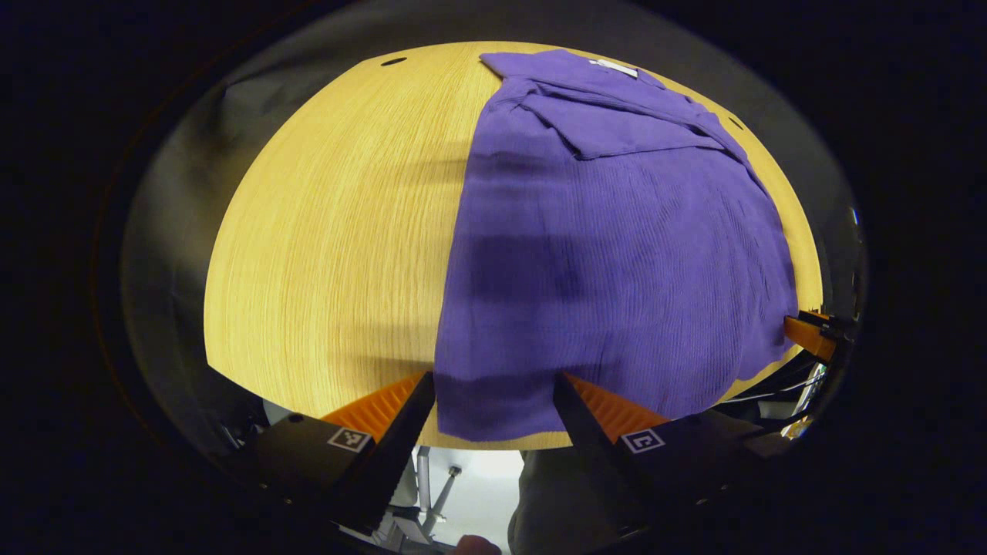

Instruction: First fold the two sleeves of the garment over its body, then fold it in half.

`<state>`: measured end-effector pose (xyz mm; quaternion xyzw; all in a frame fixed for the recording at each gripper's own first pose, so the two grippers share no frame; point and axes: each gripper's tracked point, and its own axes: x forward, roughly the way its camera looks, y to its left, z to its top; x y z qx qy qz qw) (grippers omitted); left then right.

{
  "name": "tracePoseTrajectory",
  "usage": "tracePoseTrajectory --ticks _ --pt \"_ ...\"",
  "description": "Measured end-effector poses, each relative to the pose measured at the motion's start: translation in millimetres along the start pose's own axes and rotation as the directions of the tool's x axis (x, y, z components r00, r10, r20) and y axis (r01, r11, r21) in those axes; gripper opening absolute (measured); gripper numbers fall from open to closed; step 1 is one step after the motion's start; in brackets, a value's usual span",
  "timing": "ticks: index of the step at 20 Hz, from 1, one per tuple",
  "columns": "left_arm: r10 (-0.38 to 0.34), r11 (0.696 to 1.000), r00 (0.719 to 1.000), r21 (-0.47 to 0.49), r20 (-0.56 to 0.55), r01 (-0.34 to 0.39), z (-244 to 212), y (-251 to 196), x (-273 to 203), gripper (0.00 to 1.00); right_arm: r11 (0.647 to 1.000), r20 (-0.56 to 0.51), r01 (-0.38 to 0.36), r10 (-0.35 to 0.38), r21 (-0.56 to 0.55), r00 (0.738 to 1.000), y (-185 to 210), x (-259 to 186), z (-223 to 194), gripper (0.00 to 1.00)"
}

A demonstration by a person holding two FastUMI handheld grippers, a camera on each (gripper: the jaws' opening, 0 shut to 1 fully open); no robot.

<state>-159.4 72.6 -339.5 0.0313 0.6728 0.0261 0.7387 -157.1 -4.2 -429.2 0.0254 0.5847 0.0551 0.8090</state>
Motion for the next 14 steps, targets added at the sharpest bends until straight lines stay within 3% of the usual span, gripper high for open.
tracePoseTrajectory --ticks 4,5,6,8,10,11,12,14 --pt "-0.003 1.000 0.999 0.019 -0.051 0.004 0 -6 -2 0.98 1.000 -0.039 0.010 -0.009 0.013 0.999 3 0 -4 0.95" --pt "-0.007 1.000 0.998 0.013 -0.070 0.008 1 -9 0 0.92 1.000 -0.050 0.001 -0.001 0.003 0.999 7 2 -4 0.89" --pt "-0.013 1.000 0.996 0.005 -0.091 0.014 2 -13 -2 0.78 1.000 -0.052 -0.004 0.004 -0.004 0.999 11 2 -4 0.83" --pt "-0.044 0.999 0.991 -0.006 -0.125 0.044 2 -26 0 0.50 1.000 -0.064 -0.026 0.026 0.001 0.998 19 2 -2 0.39" --pt "-0.055 0.998 0.987 -0.008 -0.148 0.054 3 -32 1 0.22 0.998 -0.069 -0.046 0.050 0.053 0.996 23 2 0 0.21" --pt "-0.070 0.998 0.987 -0.011 -0.146 0.069 4 -33 0 0.19 0.995 -0.080 -0.061 0.068 0.082 0.994 24 2 0 0.08" --pt "-0.075 0.997 0.986 -0.011 -0.147 0.074 4 -32 -4 0.13 0.989 -0.082 -0.091 0.101 0.115 0.992 27 0 4 0.07" --pt "-0.105 0.994 0.985 -0.021 -0.136 0.103 4 -35 -10 0.11 0.975 -0.077 -0.140 0.156 0.174 0.985 31 -8 10 0.05"
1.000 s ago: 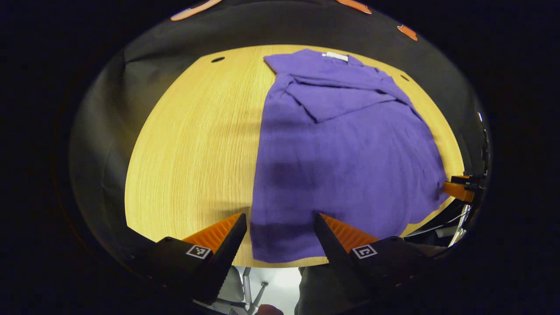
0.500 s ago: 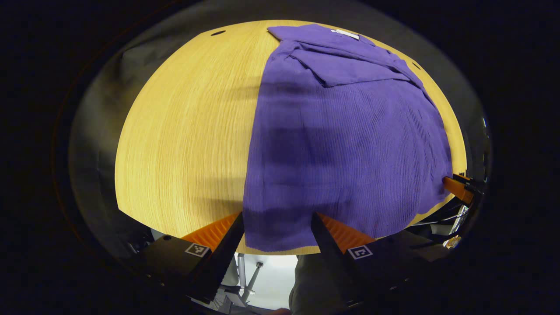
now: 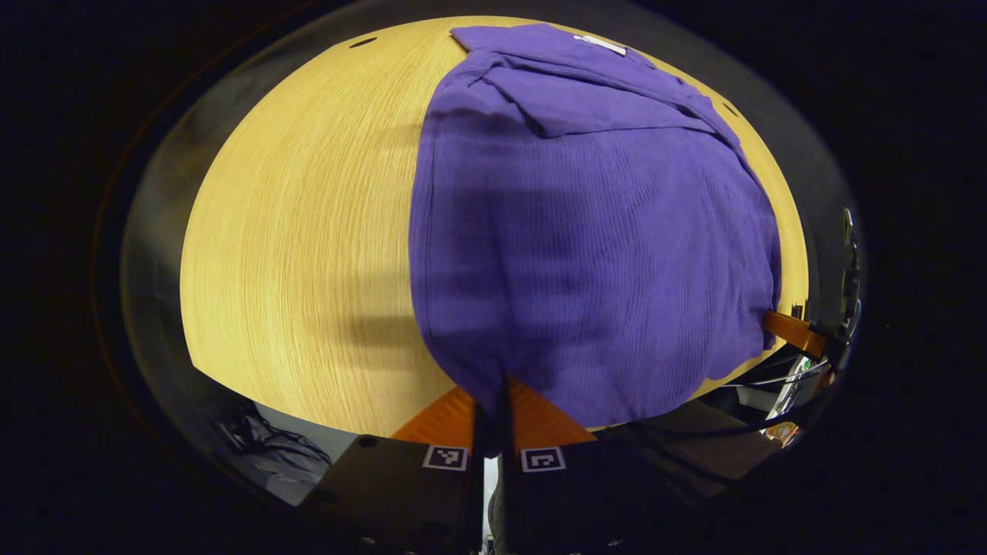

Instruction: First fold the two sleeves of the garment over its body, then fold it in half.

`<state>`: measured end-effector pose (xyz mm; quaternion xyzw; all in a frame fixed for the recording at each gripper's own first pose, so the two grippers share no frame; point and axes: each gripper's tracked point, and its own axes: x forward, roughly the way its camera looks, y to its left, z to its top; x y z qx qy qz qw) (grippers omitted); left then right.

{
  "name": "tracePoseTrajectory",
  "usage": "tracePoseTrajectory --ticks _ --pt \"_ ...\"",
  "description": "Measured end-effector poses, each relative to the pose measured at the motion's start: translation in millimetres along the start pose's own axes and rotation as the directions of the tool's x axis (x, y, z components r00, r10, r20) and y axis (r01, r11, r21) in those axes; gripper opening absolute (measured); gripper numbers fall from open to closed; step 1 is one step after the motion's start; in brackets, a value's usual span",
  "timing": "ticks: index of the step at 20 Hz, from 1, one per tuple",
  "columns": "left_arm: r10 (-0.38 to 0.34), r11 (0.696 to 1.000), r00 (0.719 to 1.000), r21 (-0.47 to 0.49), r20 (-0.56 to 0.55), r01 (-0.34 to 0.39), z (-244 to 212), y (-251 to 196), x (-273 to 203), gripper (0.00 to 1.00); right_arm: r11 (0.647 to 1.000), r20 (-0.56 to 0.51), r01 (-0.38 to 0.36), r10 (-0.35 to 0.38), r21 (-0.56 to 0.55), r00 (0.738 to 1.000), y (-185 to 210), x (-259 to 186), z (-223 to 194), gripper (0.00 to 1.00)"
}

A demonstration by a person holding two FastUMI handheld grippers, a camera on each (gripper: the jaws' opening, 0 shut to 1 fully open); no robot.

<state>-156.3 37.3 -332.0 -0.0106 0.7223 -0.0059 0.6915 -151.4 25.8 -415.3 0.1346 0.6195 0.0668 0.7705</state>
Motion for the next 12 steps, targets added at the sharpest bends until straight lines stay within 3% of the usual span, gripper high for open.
tracePoseTrajectory --ticks 5,12 --pt "-0.022 1.000 0.997 -0.005 0.069 0.023 17 0 -38 0.11 0.996 0.066 -0.081 0.078 0.043 0.995 17 -37 34 0.04" --pt "-0.062 0.998 0.982 0.038 0.180 0.056 61 -17 -90 0.11 0.986 0.124 -0.157 0.162 -0.050 0.979 56 -88 83 0.04"
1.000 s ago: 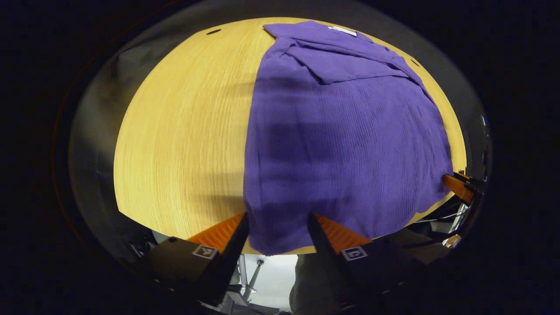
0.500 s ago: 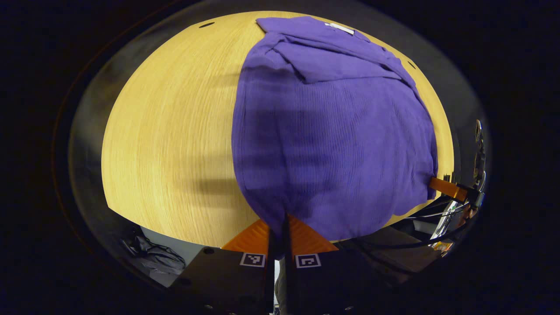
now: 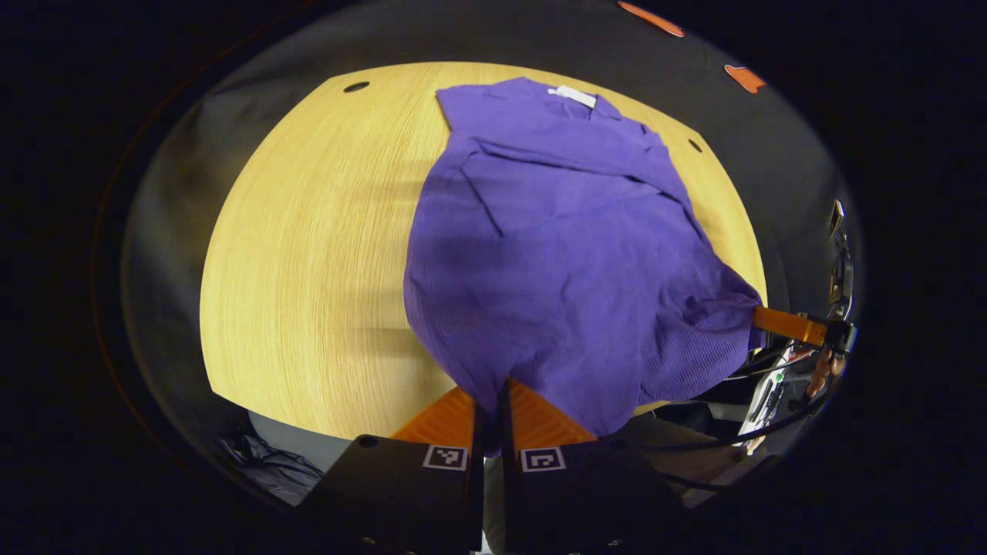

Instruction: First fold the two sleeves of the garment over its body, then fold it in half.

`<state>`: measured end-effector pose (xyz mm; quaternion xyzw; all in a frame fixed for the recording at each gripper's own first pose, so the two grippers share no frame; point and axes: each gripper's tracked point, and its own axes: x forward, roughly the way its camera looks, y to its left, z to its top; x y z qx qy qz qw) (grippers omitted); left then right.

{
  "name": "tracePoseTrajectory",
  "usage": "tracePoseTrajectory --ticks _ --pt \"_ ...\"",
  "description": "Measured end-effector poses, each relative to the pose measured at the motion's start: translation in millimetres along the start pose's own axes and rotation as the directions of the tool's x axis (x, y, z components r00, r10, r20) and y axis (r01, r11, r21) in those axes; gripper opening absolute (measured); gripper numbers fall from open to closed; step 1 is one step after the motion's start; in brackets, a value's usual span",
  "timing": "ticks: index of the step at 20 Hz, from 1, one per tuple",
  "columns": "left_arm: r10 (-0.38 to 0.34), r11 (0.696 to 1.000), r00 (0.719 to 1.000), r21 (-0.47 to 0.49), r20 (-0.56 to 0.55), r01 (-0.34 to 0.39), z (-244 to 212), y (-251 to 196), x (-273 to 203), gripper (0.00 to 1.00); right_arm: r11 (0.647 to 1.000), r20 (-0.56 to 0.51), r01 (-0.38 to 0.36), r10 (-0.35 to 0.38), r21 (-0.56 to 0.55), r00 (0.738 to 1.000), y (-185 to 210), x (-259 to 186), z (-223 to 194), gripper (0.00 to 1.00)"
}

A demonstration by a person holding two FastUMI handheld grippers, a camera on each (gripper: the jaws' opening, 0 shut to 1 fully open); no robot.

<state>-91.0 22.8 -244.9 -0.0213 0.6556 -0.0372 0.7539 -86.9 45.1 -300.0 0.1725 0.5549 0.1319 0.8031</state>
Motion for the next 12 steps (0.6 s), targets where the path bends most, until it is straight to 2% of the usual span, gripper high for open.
tracePoseTrajectory --ticks 6,12 --pt "0.014 0.999 0.995 0.051 0.095 -0.019 65 -6 -24 0.11 0.999 0.070 -0.020 0.023 -0.039 0.997 15 -25 58 0.04" --pt "0.030 0.994 0.986 0.102 0.165 -0.047 127 -12 -45 0.11 0.998 0.112 -0.021 0.028 -0.066 0.993 22 -27 104 0.04"
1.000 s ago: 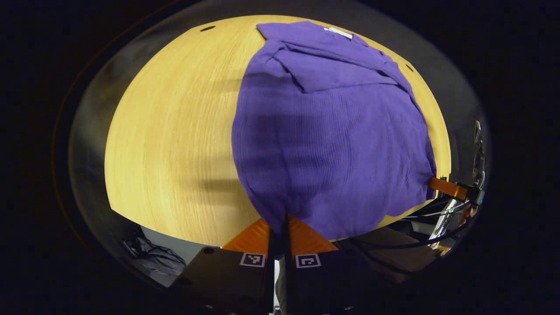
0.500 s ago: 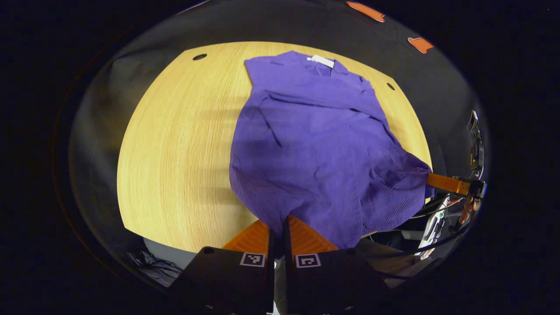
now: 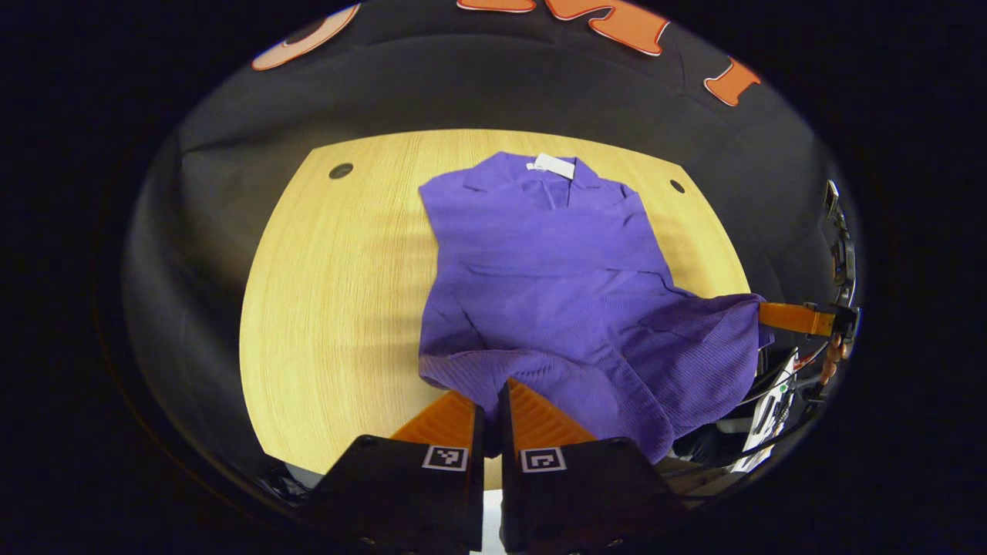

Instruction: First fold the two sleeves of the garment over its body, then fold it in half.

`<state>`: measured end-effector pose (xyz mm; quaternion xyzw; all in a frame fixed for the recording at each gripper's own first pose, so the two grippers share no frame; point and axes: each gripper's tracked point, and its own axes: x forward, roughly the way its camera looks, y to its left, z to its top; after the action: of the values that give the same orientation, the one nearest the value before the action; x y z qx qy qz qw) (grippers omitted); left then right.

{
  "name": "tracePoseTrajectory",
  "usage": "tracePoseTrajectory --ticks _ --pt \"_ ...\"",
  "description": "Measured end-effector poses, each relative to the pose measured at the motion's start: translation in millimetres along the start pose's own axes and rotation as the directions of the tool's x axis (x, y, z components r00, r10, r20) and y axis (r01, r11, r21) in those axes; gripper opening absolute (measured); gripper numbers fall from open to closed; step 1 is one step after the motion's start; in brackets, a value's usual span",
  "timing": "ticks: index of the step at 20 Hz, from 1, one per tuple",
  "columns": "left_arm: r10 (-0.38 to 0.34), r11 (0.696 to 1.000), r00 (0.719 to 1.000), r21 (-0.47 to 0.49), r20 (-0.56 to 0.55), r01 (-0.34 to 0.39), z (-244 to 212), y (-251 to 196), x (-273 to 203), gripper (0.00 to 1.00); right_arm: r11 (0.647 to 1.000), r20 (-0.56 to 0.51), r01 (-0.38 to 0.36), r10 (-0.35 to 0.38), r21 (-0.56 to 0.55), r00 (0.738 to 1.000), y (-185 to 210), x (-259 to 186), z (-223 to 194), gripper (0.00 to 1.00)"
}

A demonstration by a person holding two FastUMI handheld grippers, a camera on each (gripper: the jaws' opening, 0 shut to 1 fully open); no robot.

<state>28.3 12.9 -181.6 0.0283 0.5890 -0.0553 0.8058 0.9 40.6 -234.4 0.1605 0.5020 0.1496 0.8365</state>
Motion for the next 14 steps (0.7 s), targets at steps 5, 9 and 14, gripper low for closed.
tracePoseTrajectory --ticks 5,9,14 --pt "0.003 1.000 1.000 0.021 0.013 -0.004 53 5 7 0.11 1.000 0.040 0.001 0.000 -0.016 0.999 3 12 51 0.04" --pt "0.014 1.000 1.000 0.025 0.012 -0.014 90 13 21 0.11 1.000 0.044 0.007 -0.005 -0.028 0.999 1 27 83 0.03" --pt "0.057 0.995 0.998 0.078 -0.007 -0.056 142 22 49 0.11 1.000 0.018 0.005 -0.005 -0.021 1.000 -9 58 116 0.03"
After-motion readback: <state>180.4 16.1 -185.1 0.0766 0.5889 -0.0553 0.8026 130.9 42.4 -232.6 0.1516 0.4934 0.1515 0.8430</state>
